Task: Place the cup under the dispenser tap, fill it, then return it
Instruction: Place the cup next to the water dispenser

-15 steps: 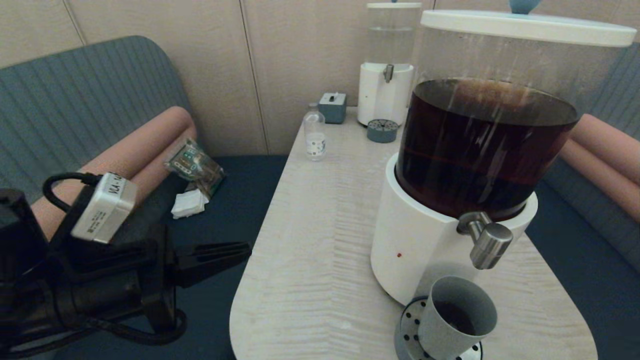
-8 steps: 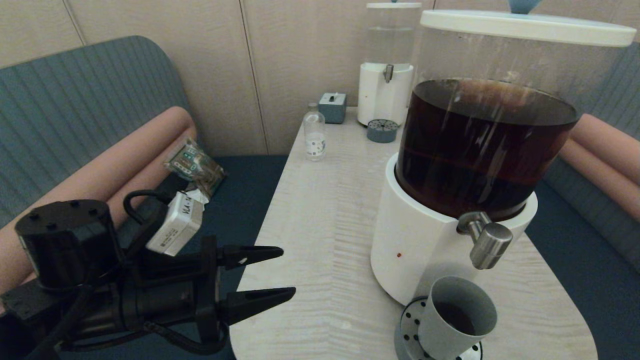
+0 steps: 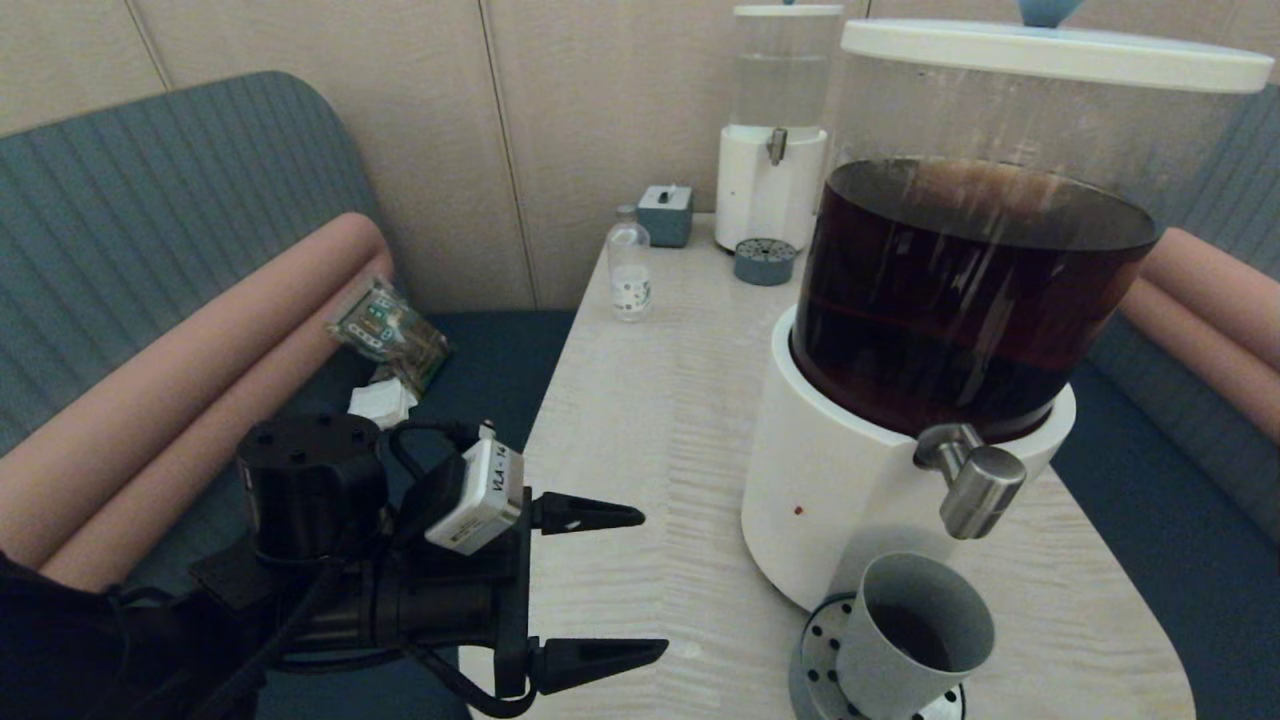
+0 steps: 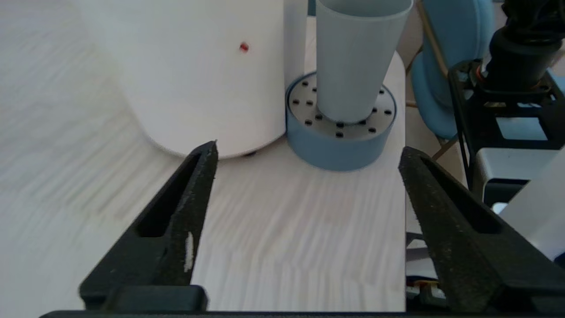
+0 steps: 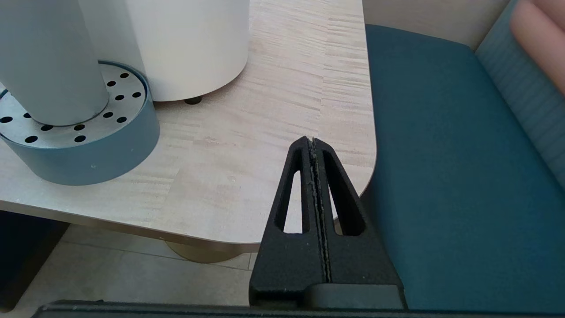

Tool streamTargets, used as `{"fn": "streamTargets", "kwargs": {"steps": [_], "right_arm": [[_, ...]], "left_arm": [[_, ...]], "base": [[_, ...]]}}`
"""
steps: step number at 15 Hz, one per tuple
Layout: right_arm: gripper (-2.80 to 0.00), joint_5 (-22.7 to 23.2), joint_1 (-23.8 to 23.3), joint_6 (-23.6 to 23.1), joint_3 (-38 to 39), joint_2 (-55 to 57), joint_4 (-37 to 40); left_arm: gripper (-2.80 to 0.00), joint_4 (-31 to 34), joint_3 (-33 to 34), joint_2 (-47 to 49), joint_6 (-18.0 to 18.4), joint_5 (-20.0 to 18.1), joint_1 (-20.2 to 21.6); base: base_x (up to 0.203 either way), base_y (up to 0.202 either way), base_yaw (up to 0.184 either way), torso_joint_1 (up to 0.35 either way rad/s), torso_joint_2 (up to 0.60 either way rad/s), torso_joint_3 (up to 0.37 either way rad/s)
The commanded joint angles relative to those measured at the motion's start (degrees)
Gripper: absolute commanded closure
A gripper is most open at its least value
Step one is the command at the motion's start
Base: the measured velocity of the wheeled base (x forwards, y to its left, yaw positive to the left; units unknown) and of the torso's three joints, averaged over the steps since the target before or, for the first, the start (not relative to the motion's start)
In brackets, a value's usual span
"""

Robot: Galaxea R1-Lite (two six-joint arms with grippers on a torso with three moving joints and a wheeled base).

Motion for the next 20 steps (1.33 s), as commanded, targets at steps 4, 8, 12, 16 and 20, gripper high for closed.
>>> {"fn": "streamTargets", "kwargs": {"steps": [4,8,12,16,20], "right_arm": [[0.00,0.00,-0.02,-0.05,0.00,-0.20,0.02],[0.00,0.00,-0.02,-0.05,0.00,-0.20,0.02],[0.00,0.00,-0.02,-0.05,0.00,-0.20,0.02],[0.00,0.00,-0.02,-0.05,0.00,-0.20,0.02],[0.00,0.00,0.06,-0.05,0.00,-0.20,0.02]], "left_arm": [[-2.80,-0.23,-5.31,5.81,0.20,-0.47,-3.99],[-2.80,0.07,-9.40,12.13,-0.47,-0.42,-9.56],[-2.80,0.17,-14.37,16.98,-1.49,-0.50,-13.48],[-2.80,0.26,-16.44,19.21,-2.51,-0.45,-15.07],[-2.80,1.39,-17.86,19.87,-2.81,-0.23,-16.36]], "base": [[0.000,0.000,0.000,0.000,0.00,0.000],[0.000,0.000,0.000,0.000,0.00,0.000],[0.000,0.000,0.000,0.000,0.00,0.000],[0.000,0.000,0.000,0.000,0.00,0.000],[0.000,0.000,0.000,0.000,0.00,0.000]]}}
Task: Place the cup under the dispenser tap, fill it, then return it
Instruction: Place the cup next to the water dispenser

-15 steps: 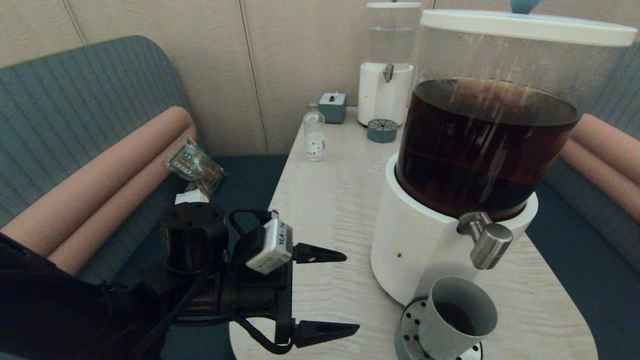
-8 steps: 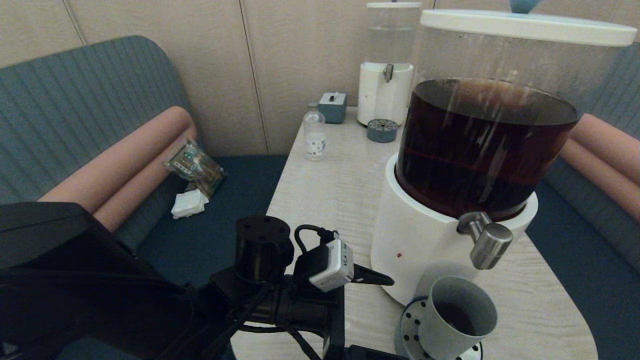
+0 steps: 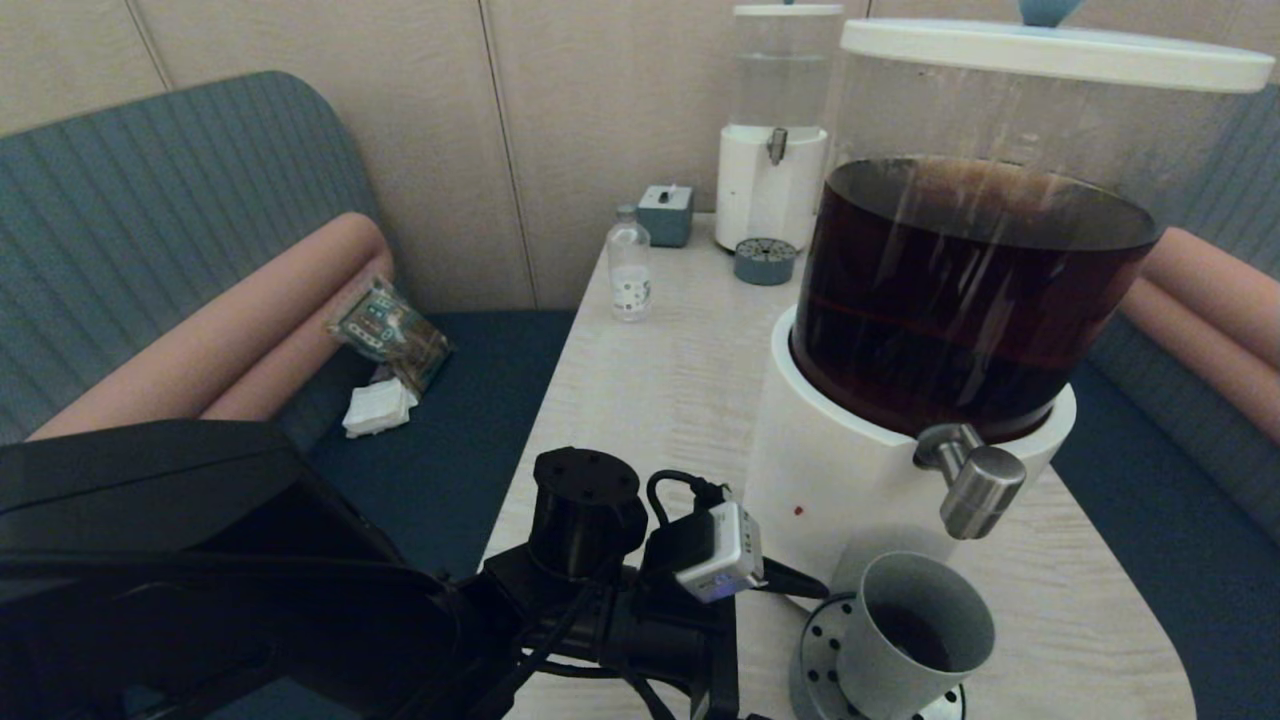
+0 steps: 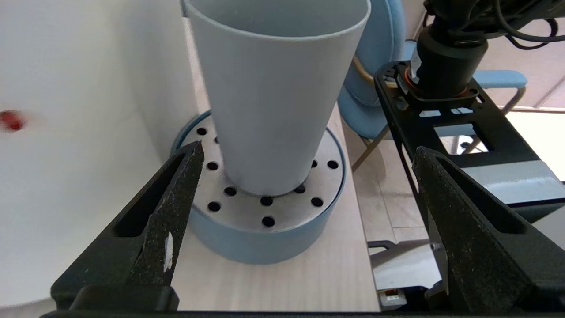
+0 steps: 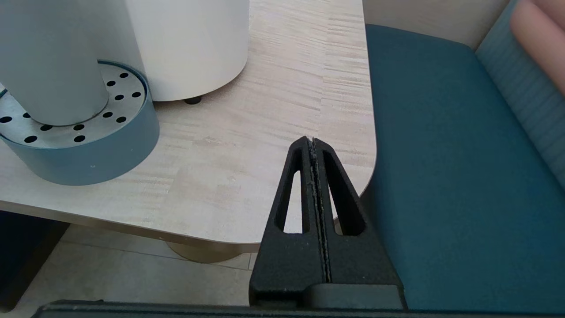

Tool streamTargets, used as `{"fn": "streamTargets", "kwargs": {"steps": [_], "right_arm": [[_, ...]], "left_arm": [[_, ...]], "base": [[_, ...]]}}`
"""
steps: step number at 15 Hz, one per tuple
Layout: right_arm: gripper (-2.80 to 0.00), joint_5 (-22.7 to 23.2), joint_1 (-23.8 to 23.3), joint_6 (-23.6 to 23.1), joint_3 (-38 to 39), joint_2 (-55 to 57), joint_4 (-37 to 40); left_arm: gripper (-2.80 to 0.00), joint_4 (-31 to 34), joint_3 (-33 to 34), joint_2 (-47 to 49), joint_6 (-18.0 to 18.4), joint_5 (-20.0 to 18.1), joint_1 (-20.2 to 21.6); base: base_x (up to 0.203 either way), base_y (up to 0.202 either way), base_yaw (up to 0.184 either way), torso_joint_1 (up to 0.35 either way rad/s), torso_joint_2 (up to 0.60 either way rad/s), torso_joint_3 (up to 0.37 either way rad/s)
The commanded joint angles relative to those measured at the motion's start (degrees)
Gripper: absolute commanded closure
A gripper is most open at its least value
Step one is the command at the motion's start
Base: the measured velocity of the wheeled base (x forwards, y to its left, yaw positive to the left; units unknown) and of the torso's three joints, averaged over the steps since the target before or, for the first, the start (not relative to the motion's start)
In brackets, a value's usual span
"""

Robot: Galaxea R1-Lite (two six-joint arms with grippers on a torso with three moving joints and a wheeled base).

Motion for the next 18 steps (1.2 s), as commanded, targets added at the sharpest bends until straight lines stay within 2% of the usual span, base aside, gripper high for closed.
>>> {"fn": "streamTargets", "kwargs": {"steps": [1,6,8,18], "right_arm": [[0.00,0.03,-0.02,-0.06,0.00,-0.20,0.02],[0.00,0.03,-0.02,-0.06,0.00,-0.20,0.02],[0.00,0.03,-0.02,-0.06,0.00,-0.20,0.02],[0.00,0.03,-0.02,-0.06,0.00,-0.20,0.02]], "left_arm": [[-2.80,0.01,-0.74,0.55,0.10,-0.12,-0.52],[-2.80,1.90,-3.92,1.29,0.19,0.43,-1.07],[-2.80,2.08,-4.36,1.93,0.19,2.08,-1.59],[-2.80,3.99,-8.56,4.33,0.12,3.07,-2.70]], "base": [[0.000,0.000,0.000,0.000,0.00,0.000],[0.000,0.000,0.000,0.000,0.00,0.000],[0.000,0.000,0.000,0.000,0.00,0.000],[0.000,0.000,0.000,0.000,0.00,0.000]]}}
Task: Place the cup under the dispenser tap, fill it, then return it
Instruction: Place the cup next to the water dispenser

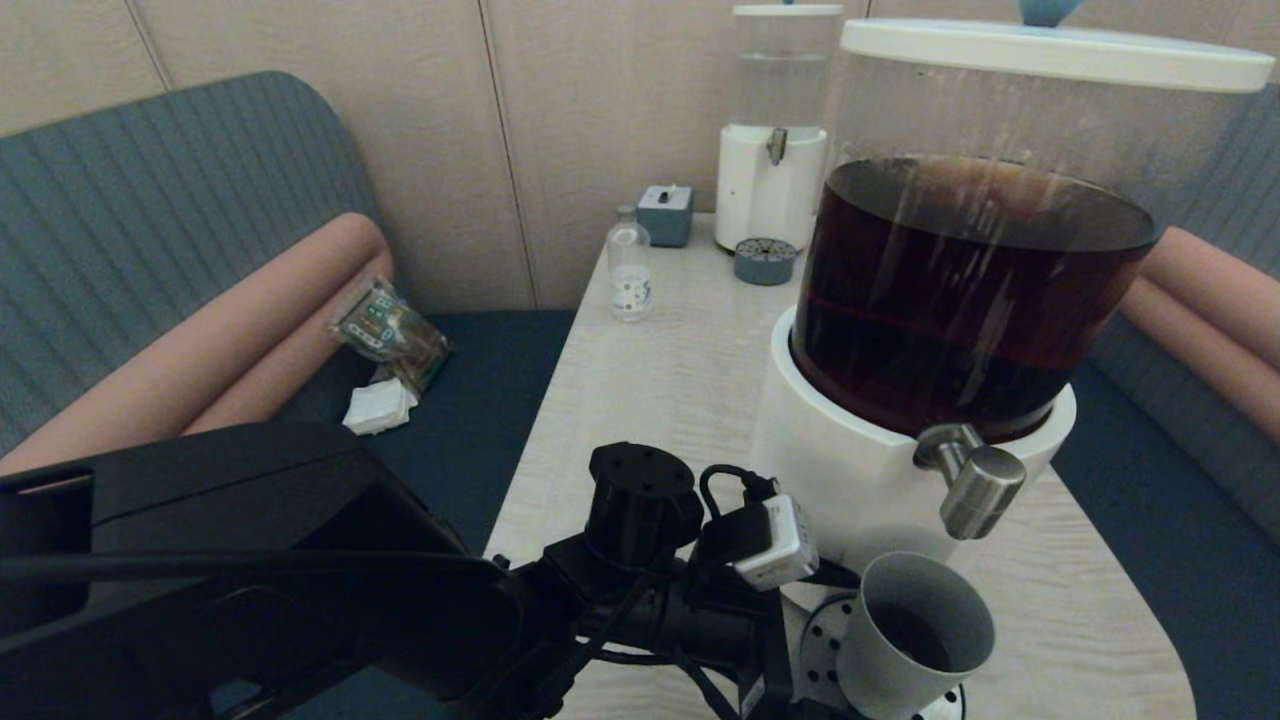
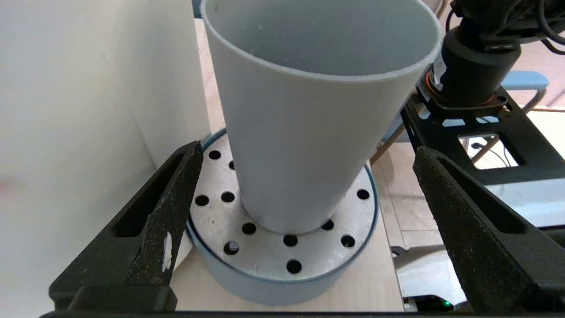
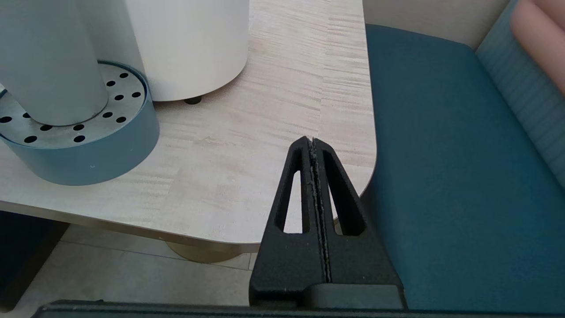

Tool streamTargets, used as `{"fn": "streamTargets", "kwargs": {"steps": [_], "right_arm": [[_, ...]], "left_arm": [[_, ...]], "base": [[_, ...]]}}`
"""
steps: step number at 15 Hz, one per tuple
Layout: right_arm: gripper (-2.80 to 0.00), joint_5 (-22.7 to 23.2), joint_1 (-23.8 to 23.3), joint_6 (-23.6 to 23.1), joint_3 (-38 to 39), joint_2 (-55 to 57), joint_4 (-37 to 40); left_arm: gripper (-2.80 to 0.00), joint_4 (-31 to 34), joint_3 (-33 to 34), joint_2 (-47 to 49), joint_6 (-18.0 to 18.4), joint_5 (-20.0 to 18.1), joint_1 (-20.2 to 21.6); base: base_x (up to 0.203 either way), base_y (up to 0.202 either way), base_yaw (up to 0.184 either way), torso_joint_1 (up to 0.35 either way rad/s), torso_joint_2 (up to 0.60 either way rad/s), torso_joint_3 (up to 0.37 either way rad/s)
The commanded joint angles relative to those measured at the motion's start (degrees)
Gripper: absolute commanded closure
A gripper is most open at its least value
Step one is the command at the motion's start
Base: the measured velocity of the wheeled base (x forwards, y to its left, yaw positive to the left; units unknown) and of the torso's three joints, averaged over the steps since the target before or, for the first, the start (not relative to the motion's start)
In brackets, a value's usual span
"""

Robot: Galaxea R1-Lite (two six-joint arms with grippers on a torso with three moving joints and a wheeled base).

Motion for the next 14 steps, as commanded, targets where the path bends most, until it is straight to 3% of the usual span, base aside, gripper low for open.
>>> {"fn": "streamTargets", "kwargs": {"steps": [1,14], "right_arm": [[0.00,0.03,0.01,-0.05,0.00,-0.20,0.02],[0.00,0.03,0.06,-0.05,0.00,-0.20,0.02]], "left_arm": [[-2.80,-0.06,-0.85,0.45,0.14,-0.25,-0.36],[-2.80,3.02,-4.88,3.12,-1.44,-0.25,-2.03]], "base": [[0.000,0.000,0.000,0.000,0.00,0.000],[0.000,0.000,0.000,0.000,0.00,0.000]]}}
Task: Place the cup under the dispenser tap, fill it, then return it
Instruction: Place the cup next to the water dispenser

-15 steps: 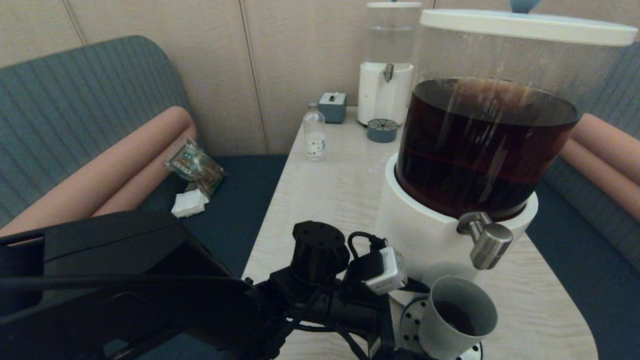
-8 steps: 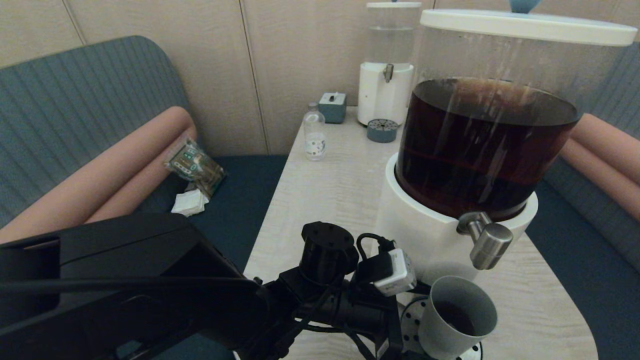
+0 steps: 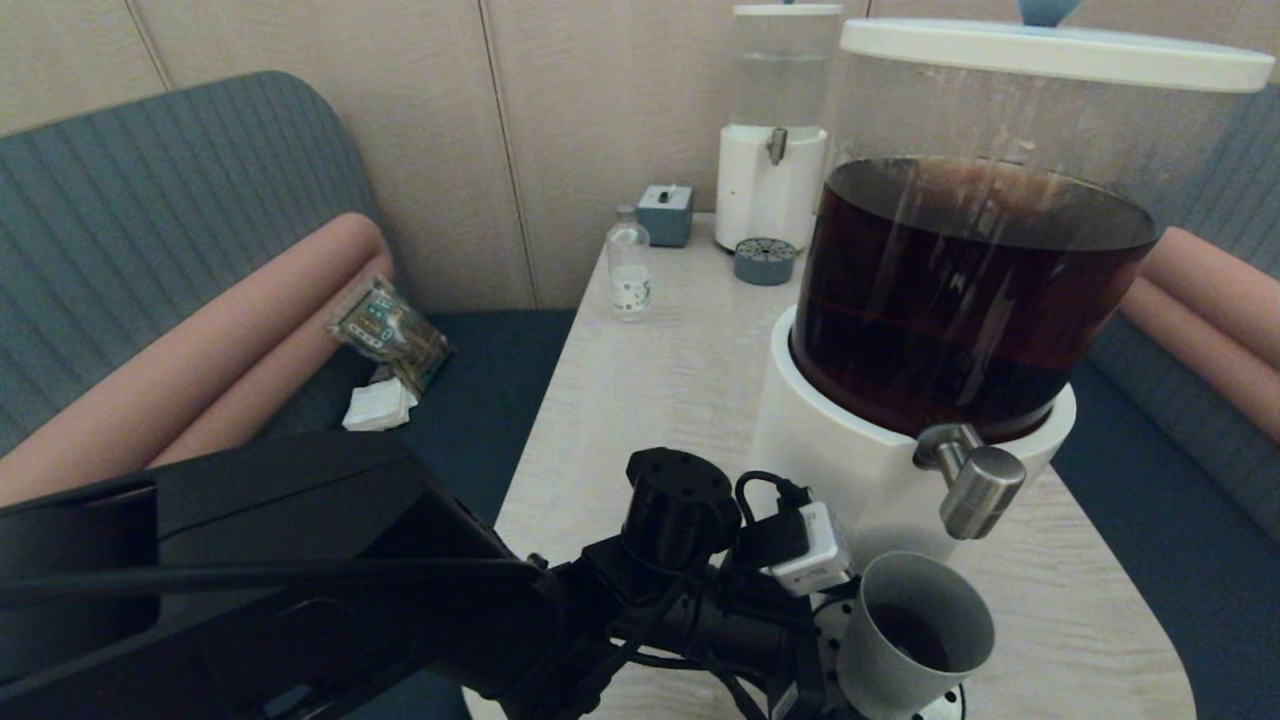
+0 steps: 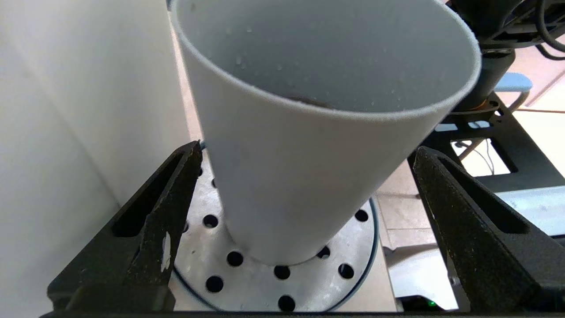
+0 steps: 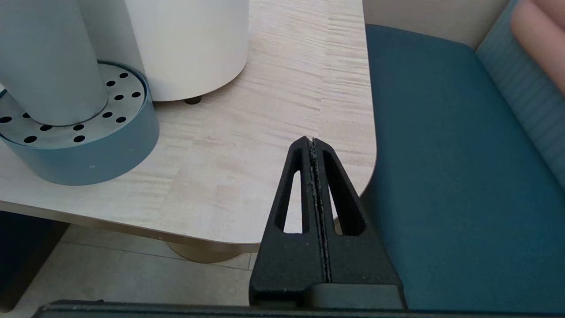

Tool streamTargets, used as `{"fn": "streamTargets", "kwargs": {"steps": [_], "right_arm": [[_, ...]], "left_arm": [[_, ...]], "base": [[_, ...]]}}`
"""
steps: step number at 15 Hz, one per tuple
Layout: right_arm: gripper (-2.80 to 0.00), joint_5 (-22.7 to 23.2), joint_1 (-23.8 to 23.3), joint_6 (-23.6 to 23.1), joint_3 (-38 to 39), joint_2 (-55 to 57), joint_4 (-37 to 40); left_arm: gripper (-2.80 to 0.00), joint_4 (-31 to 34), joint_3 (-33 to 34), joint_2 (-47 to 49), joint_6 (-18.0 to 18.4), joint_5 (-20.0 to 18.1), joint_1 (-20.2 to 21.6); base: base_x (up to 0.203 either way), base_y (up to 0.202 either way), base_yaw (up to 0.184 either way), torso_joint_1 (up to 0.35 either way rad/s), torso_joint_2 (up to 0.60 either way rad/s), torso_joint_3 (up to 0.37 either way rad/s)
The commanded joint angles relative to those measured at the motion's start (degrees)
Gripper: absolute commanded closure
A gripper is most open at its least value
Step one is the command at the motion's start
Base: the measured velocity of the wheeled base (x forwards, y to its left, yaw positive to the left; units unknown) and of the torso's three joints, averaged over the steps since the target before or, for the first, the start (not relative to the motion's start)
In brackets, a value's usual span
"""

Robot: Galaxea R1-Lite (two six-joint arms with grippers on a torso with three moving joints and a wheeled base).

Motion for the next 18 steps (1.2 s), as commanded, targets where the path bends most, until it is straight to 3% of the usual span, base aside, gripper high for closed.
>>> {"fn": "streamTargets", "kwargs": {"steps": [1,18], "right_arm": [[0.00,0.03,-0.02,-0.05,0.00,-0.20,0.02],[0.00,0.03,-0.02,-0.05,0.00,-0.20,0.02]], "left_arm": [[-2.80,-0.31,-0.87,0.60,-0.13,-0.27,-0.30],[-2.80,0.21,-4.73,3.34,-1.91,1.84,-2.25]], "base": [[0.000,0.000,0.000,0.000,0.00,0.000],[0.000,0.000,0.000,0.000,0.00,0.000]]}}
